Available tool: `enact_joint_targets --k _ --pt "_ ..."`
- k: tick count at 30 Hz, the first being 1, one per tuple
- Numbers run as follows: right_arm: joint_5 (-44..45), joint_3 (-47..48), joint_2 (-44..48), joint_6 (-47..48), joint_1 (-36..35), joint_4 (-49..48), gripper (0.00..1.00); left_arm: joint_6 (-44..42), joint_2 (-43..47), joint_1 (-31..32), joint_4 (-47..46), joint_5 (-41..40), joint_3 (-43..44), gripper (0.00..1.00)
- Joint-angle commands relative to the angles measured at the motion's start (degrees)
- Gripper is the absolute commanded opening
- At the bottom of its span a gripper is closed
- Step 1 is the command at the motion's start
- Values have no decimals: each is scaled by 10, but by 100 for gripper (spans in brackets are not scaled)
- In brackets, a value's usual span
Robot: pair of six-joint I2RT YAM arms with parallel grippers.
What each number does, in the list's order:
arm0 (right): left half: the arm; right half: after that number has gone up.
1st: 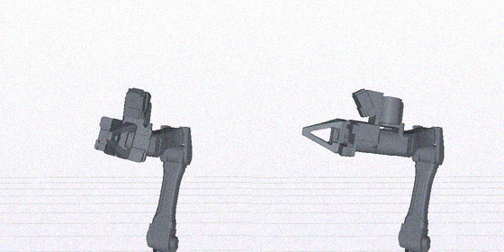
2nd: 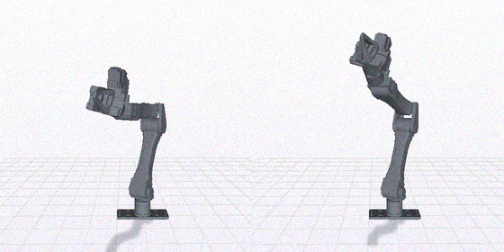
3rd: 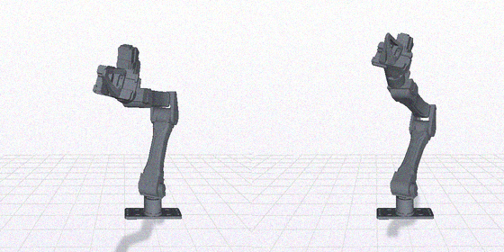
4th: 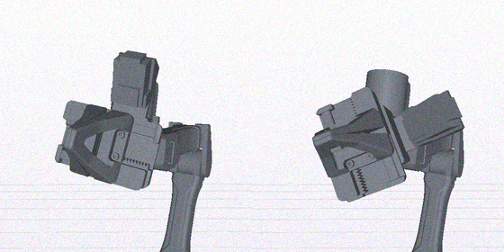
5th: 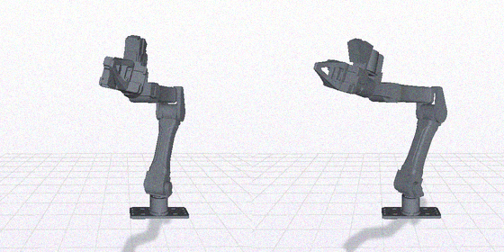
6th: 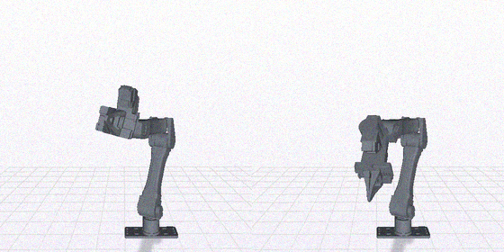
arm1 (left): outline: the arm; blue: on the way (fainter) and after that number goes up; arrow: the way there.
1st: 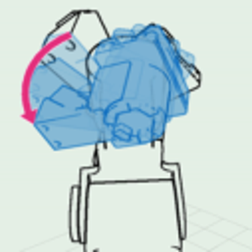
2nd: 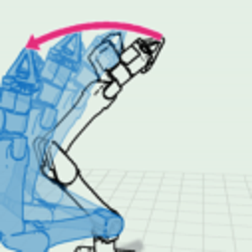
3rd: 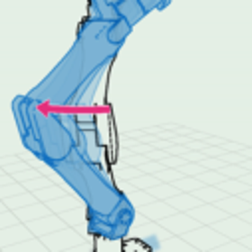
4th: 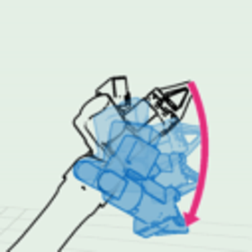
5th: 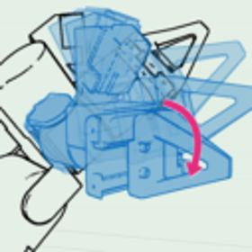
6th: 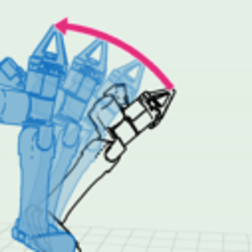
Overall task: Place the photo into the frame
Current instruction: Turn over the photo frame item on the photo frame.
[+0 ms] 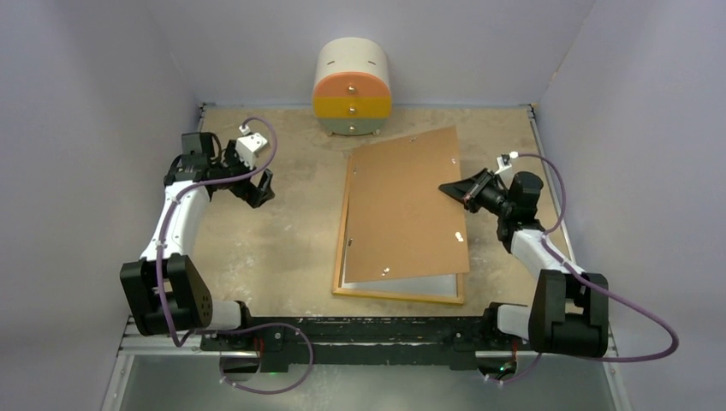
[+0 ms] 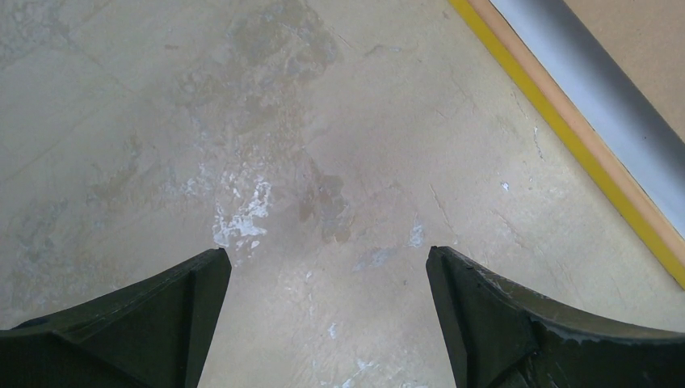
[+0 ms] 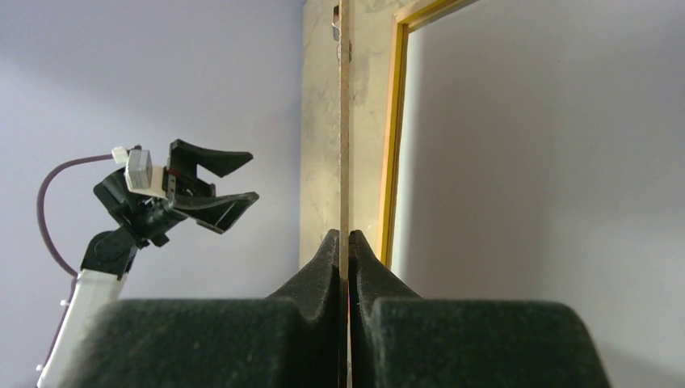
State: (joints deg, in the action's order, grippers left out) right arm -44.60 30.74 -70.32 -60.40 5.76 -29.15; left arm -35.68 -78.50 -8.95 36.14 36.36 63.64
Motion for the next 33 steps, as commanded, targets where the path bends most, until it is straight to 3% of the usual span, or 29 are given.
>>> enact_joint_targets --k 1,10,33 --pt "-50 9 -14 -12 3 -77 0 -24 -9 2 -14 20 -9 100" --pt "-19 -10 -30 13 6 -69 0 -35 -15 2 -11 13 -12 100" --pt "-12 -56 -112 -31 8 -189 0 -50 -27 2 -4 7 -16 100"
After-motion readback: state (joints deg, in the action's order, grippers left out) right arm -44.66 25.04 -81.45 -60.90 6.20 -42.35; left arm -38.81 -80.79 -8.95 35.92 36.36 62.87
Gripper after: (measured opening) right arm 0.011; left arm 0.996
